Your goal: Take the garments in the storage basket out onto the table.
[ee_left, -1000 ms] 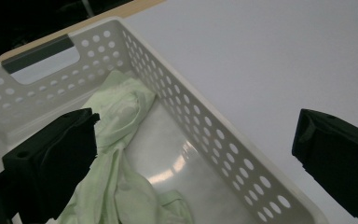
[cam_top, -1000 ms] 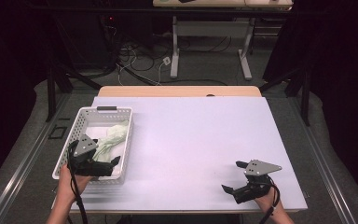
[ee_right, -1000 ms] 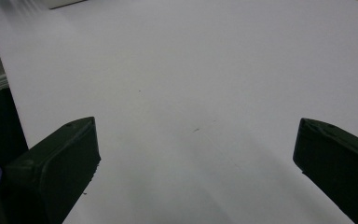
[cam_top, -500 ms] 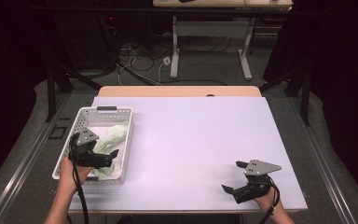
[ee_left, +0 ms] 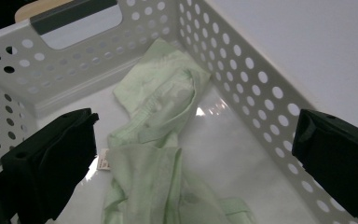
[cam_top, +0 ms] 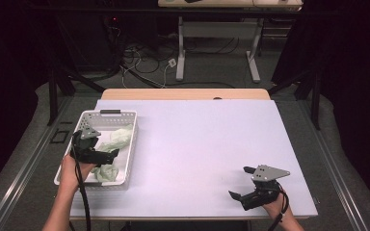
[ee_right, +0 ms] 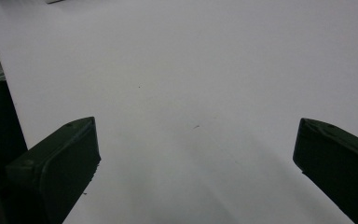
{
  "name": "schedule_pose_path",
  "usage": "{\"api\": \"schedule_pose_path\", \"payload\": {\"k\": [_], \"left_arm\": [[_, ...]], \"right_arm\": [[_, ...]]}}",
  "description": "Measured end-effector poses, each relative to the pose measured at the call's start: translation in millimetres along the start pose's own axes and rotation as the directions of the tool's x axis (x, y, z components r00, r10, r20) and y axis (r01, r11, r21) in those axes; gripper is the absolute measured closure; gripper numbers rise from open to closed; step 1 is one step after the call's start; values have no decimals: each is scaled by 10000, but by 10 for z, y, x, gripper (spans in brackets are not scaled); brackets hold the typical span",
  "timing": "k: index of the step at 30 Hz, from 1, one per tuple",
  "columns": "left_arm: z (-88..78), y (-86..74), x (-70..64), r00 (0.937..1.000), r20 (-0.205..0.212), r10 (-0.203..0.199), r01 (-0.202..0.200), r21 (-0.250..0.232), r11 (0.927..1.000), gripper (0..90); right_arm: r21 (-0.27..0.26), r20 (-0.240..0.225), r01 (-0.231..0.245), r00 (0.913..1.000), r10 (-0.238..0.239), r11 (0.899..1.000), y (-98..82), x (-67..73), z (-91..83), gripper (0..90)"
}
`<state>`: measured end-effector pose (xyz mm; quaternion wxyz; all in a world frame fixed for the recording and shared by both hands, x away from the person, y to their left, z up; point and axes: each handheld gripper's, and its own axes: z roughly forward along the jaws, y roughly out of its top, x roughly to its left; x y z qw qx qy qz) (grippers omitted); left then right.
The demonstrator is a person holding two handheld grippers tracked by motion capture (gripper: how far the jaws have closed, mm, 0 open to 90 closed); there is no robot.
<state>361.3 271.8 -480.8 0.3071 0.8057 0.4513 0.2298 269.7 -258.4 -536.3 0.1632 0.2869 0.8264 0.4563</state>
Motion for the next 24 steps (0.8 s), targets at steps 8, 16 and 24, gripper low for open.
{"api": "schedule_pose_path", "payload": {"k": [8,16,24], "left_arm": [[104,0,105,9996,-195,-216,225,466,9987,1],[236,-12,186,9984,-332,-454,487,1052,9933,1],[368,27,197,9991,-327,-257,316,1937,9805,1]], "right_arm": [[65,-46,-49,10000,50,10000,2,6,-6,0],[165,-84,10,10000,-9,9999,4,-5,3,0],[29,-38,-10,10000,10,10000,-3,-6,8,0]]}}
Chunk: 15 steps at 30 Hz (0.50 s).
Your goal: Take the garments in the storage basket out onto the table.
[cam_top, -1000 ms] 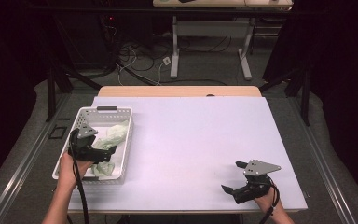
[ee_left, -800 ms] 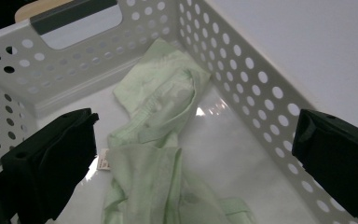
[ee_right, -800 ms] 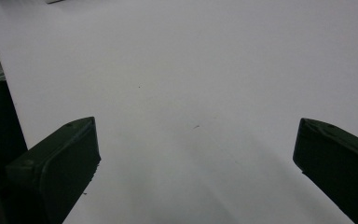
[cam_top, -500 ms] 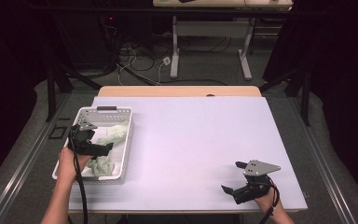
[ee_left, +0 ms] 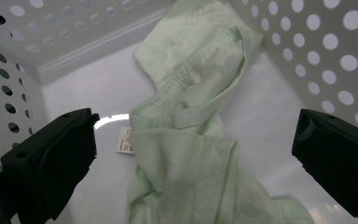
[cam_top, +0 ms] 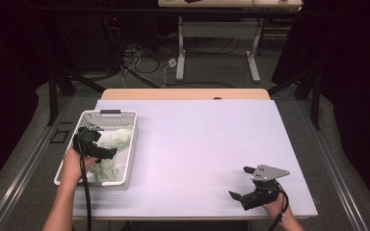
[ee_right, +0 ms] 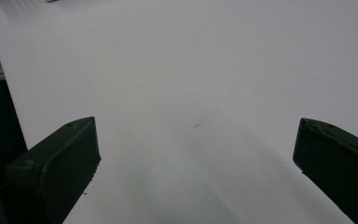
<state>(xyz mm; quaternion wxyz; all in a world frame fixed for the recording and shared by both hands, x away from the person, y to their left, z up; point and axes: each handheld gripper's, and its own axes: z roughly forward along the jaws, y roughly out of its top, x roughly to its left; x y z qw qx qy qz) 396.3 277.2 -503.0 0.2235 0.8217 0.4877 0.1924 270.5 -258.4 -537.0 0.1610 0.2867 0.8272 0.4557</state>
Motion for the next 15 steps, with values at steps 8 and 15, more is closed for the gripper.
{"api": "schedule_pose_path", "payload": {"k": [8,15], "left_arm": [[92,19,32,9999,145,-71,60,739,9972,1],[145,42,64,9999,153,-39,17,1416,9899,10]], "right_arm": [[54,0,16,10000,-16,10000,1,0,-7,0],[91,3,-40,10000,40,10000,-1,6,-4,0]]}}
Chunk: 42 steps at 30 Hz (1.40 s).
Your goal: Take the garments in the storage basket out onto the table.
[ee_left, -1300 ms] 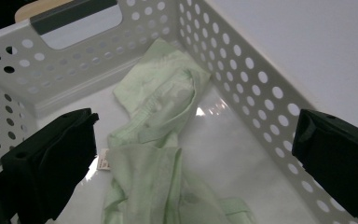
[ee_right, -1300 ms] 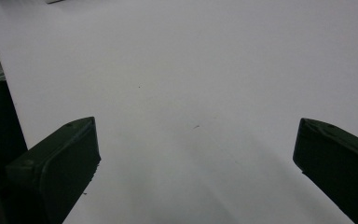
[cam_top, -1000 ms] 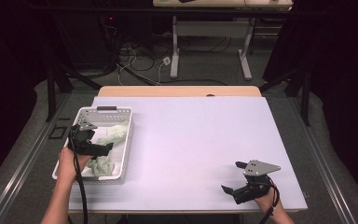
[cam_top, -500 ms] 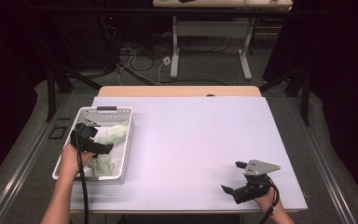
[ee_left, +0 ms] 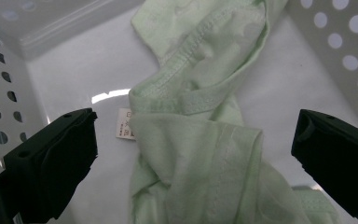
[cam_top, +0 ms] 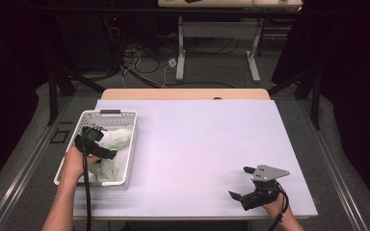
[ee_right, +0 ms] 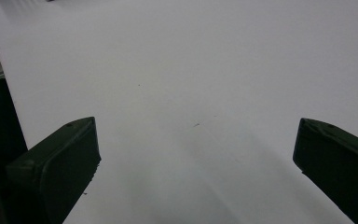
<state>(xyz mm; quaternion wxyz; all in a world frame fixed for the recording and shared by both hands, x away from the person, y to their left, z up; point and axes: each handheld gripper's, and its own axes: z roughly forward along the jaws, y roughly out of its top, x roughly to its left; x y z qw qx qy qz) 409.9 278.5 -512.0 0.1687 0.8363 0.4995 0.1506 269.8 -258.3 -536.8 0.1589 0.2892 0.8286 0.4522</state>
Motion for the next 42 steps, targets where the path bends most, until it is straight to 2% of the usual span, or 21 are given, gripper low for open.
{"api": "schedule_pose_path", "payload": {"k": [1,2,5,7,8,12,13,21,24,28,35,42], "left_arm": [[10,3,1,10000,-27,-2,2,102,9999,30],[32,5,-2,10000,35,-51,49,380,9993,39],[70,3,2,9999,138,62,-72,763,9971,78],[86,0,4,9997,206,111,-129,884,9960,136],[91,-2,-3,9999,169,20,-36,940,9956,160],[107,-1,-2,9995,257,156,-184,1136,9934,213],[119,0,-6,9995,267,185,-218,1286,9915,254],[151,-2,2,9993,298,212,-256,1568,9873,426],[158,-4,-6,9991,361,200,-253,1522,9880,463],[148,-7,1,9987,454,214,-282,1565,9873,561],[145,-23,6,9991,354,253,-301,1410,9896,737],[129,-25,7,9990,329,301,-343,1330,9905,769]], "right_arm": [[134,-24,4,10000,-4,9999,3,-1,-5,0],[133,2,48,10000,-48,9999,4,-3,-5,0],[103,-37,84,10000,-83,9999,4,-3,1,0],[37,-28,87,10000,-87,10000,2,-2,8,0],[43,-32,89,10000,-89,10000,2,-2,8,0],[51,-26,63,10000,-63,10000,2,-1,8,0],[58,-19,65,10000,-65,10000,2,-1,9,0],[58,28,77,10000,-77,10000,3,-2,11,0],[72,21,89,10000,-89,9999,2,1,7,0],[88,2,68,10000,-68,9999,1,-2,8,0],[86,1,90,10000,-90,9999,2,-1,5,0],[144,1,129,9999,-129,9998,3,-1,2,0]]}}
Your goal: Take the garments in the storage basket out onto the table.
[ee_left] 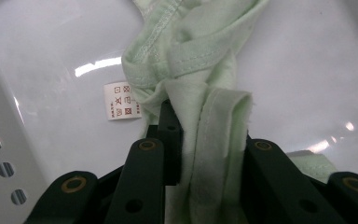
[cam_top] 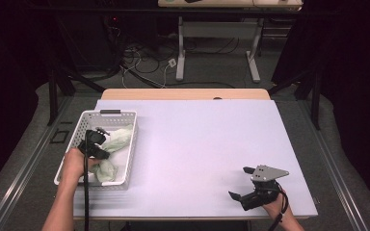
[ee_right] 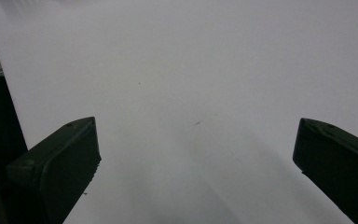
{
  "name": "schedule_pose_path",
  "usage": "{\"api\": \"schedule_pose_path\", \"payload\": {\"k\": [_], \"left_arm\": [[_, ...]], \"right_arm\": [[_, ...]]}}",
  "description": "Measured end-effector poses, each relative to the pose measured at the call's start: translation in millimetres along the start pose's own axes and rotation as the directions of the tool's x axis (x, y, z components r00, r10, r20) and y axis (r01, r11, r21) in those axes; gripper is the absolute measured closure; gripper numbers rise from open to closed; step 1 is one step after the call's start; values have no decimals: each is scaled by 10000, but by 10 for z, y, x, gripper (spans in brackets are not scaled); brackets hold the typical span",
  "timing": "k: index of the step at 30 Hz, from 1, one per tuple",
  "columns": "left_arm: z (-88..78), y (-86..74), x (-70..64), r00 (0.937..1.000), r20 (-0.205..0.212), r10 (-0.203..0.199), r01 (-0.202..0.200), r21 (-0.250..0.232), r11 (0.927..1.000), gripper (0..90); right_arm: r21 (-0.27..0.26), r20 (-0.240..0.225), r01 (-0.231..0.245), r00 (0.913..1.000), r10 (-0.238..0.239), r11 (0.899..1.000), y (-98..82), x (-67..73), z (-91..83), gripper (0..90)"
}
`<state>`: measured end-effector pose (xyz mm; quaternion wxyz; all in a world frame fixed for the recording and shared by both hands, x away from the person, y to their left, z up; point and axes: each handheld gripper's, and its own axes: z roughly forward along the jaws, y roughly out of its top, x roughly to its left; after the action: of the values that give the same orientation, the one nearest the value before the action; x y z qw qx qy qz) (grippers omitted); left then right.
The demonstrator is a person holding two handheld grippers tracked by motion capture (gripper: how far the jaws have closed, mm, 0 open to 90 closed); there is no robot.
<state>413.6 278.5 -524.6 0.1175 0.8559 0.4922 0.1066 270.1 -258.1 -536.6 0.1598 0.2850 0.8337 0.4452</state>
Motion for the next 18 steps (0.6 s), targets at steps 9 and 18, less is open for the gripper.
{"api": "schedule_pose_path", "payload": {"k": [9,18], "left_arm": [[-96,-5,-21,9996,-283,-5,-13,-620,9981,768],[-191,-43,-11,9984,-490,-276,195,-1584,9872,765]], "right_arm": [[-54,19,-83,10000,83,10000,-4,4,-2,0],[72,19,-41,10000,41,10000,-2,-5,-7,0]]}}
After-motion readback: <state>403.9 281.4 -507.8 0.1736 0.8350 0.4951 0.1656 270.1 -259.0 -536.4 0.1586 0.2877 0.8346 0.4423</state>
